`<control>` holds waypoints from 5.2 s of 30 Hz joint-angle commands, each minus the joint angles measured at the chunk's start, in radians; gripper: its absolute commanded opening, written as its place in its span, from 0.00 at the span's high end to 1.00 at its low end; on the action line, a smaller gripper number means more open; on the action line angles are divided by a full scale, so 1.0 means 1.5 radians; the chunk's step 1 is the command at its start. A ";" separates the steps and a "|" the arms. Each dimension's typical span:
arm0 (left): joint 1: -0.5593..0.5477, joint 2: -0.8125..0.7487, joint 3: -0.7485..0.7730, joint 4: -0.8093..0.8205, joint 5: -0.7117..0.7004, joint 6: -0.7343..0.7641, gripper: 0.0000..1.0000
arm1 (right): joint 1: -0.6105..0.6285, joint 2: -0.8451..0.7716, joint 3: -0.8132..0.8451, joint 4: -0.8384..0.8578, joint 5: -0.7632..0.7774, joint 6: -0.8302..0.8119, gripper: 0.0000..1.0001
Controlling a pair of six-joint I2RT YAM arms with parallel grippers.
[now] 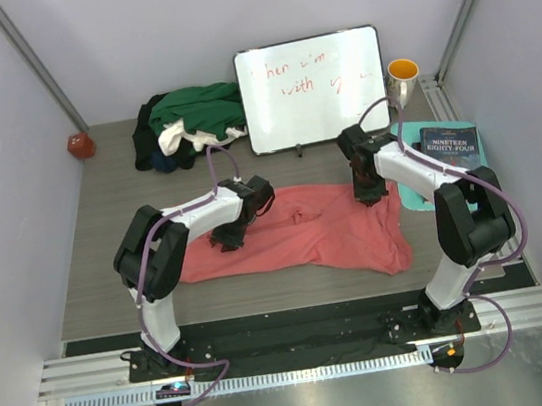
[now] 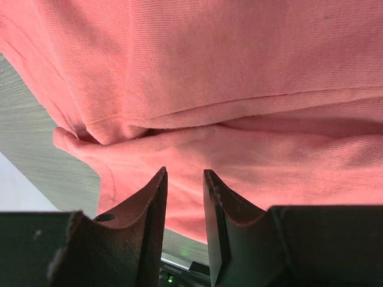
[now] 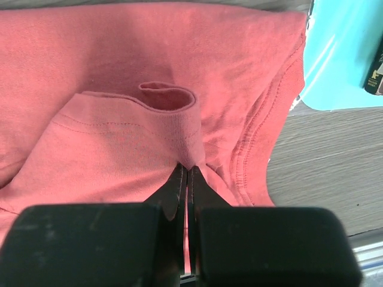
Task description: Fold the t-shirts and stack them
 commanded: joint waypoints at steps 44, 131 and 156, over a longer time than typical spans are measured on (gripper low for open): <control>0.032 0.038 0.022 0.018 -0.074 -0.015 0.55 | -0.004 -0.031 0.102 -0.034 -0.087 -0.036 0.99; 0.072 0.097 0.051 -0.002 -0.066 -0.013 0.88 | -0.016 0.016 0.089 -0.004 -0.101 -0.041 0.93; 0.075 -0.063 0.003 0.009 -0.209 -0.058 0.43 | -0.016 -0.016 0.158 -0.028 0.027 -0.057 0.70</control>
